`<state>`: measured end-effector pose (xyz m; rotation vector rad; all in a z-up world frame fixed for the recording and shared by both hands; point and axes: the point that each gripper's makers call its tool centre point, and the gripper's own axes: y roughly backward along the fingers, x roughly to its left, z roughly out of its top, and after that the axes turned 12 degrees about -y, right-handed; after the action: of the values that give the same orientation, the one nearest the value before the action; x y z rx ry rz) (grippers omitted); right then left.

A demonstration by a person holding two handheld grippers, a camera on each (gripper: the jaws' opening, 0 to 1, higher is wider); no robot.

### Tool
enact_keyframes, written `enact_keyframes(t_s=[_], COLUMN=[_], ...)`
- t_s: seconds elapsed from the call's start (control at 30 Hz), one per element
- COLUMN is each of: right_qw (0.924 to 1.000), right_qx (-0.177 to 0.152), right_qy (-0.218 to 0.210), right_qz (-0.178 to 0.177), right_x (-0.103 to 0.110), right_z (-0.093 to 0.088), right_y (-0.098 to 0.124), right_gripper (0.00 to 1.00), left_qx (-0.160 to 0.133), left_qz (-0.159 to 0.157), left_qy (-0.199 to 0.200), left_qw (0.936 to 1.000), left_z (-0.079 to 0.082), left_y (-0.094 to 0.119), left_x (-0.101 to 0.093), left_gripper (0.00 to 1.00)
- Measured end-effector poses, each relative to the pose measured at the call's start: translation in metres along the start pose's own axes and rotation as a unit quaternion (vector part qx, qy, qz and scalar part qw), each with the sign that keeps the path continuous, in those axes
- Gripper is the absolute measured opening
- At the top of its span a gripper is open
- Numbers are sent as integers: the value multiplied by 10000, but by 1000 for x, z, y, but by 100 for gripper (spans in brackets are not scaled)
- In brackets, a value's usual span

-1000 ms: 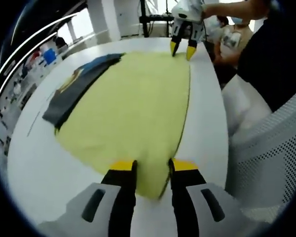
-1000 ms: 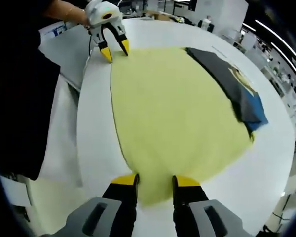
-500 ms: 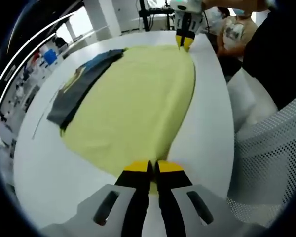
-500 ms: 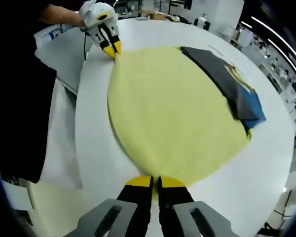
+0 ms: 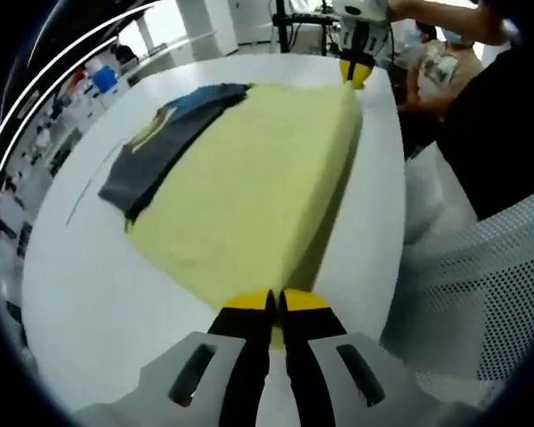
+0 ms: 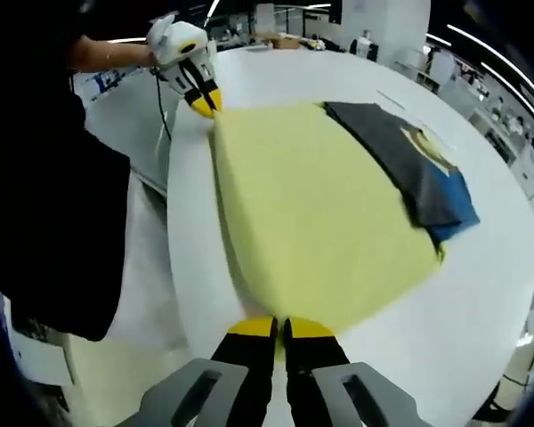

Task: Fold the garment on the visible template until the final outline fits inside the template.

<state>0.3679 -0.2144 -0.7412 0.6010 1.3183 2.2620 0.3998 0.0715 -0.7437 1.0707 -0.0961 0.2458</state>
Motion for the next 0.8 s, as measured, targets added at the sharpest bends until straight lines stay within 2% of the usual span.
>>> enact_keyframes(t_s=[0.17,0.3,0.5,0.67,0.8], right_qw=[9999,9998,9992,9980,9960], right_qx=[-21,-97,-135,-344,-469], right_qy=[155,190,369,471,610], right_qz=[-36,15,-15,-260,-451], right_x=[8,15,22,14,3], right_z=[6,12,21,39,52], right_y=[16,28,45,62,72], right_gripper=[0,0,0,0,0], left_qx=[78,100,16,0,-93], left_qz=[-47,30,-50,6,208], left_qy=[-3,204,438,463,362], left_qw=[10000,9997,9990,9989,9991], left_z=[6,9,14,23,32], left_y=[17,29,47,61,70], left_x=[-4,-2,-1,9,30], left_gripper=[1,1,1,1,0])
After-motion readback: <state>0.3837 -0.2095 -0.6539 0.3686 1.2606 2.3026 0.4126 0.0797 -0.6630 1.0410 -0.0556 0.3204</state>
